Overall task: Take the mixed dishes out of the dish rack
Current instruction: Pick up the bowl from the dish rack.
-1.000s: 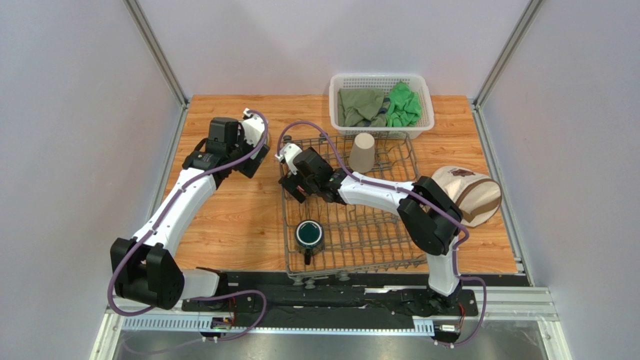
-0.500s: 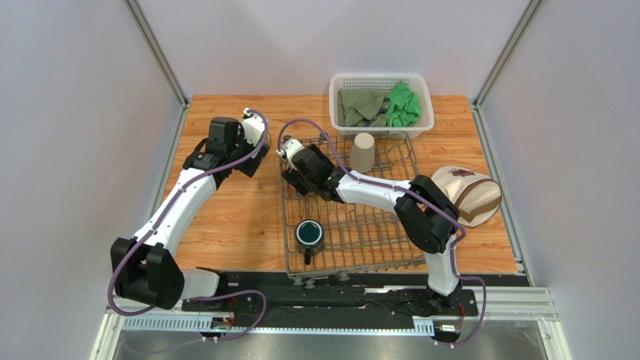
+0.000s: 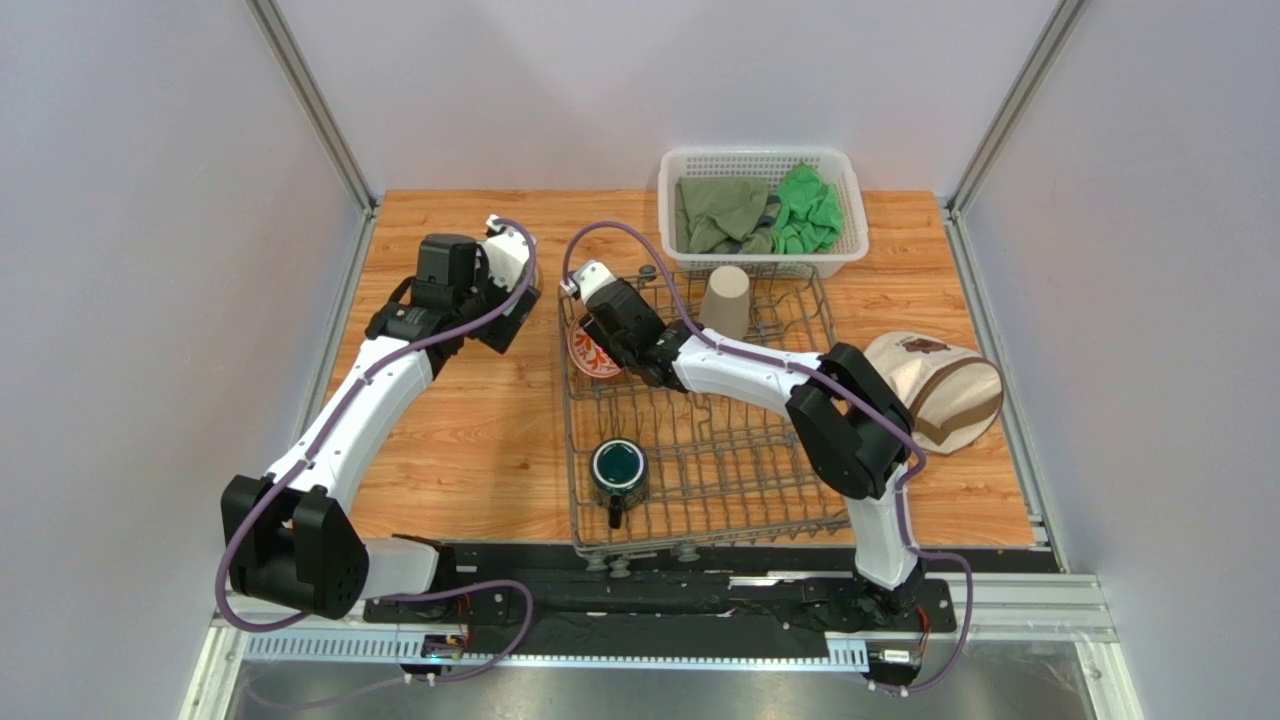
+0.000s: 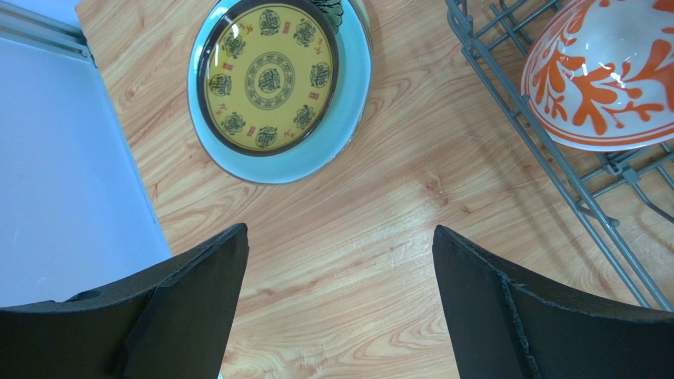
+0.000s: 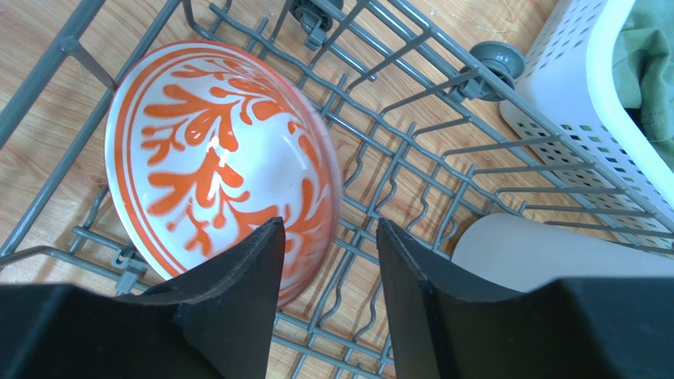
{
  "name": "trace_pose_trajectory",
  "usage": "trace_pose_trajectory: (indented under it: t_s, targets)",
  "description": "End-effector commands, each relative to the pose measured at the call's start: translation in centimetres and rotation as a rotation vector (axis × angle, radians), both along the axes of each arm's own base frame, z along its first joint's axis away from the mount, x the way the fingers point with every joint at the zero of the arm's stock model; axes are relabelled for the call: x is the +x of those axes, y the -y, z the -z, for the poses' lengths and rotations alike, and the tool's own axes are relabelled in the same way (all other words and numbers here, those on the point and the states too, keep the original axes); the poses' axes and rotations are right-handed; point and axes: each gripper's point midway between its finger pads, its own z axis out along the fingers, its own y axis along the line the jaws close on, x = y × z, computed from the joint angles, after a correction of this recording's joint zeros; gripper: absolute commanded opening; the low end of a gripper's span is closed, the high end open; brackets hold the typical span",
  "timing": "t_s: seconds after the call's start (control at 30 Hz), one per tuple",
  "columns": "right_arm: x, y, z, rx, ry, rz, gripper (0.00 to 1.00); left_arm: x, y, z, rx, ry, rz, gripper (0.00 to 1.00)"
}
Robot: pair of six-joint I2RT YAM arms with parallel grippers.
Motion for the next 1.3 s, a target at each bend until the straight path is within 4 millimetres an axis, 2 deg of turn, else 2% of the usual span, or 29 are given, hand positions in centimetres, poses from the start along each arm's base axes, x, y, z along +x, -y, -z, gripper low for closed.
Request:
trace_pose_trajectory:
  t_s: [0.0,0.17,0.37,0.43,0.47,0.57,0.73,0.97,1.27]
  targets:
    - [0.7,-0.9,-0.4,0.027,0.0,0.022,0.49,0.7,0.2,-0.6,-0.031,0.029,-0.015,0.94]
    - [0.8,-1.0,0.2,0.018,-0.013,0.022,0.43,0.7,0.4,-0.5,-0.043,0.026,-0.009,0.94]
    - [0.9,-1.0,0.1,0.008,-0.017,0.021,0.25,0.6,0.6,-0.7,-0.054,0.033,-0.004,0.93]
    - [1.0,-0.8,-0.3,0.013,-0.012,0.024,0.22,0.6,0.5,-0.9,-0.055,0.039,-0.005,0.93]
    - [1.1,-0.8,-0.7,0.02,-0.008,0.026,0.14,0.6,0.6,-1.0,-0.058,0.043,-0.005,0.93]
    - [1.2,-0.7,-1.5,0.031,-0.003,0.034,0.01,0.4,0.8,-1.2,-0.071,0.051,0.006,0.93]
    - [1.5,-0.3,-3.1,0.053,0.007,0.047,0.0,0.1,1.4,-1.7,-0.102,0.068,0.031,0.93]
    - [1.8,0.9,-7.5,0.118,0.036,0.072,0.0,-0.4,2.7,-2.4,-0.153,0.101,0.099,0.93]
    - [2.1,2.2,-11.3,0.146,0.07,0.094,0.0,-1.0,4.5,-4.1,-0.221,0.132,0.19,0.93]
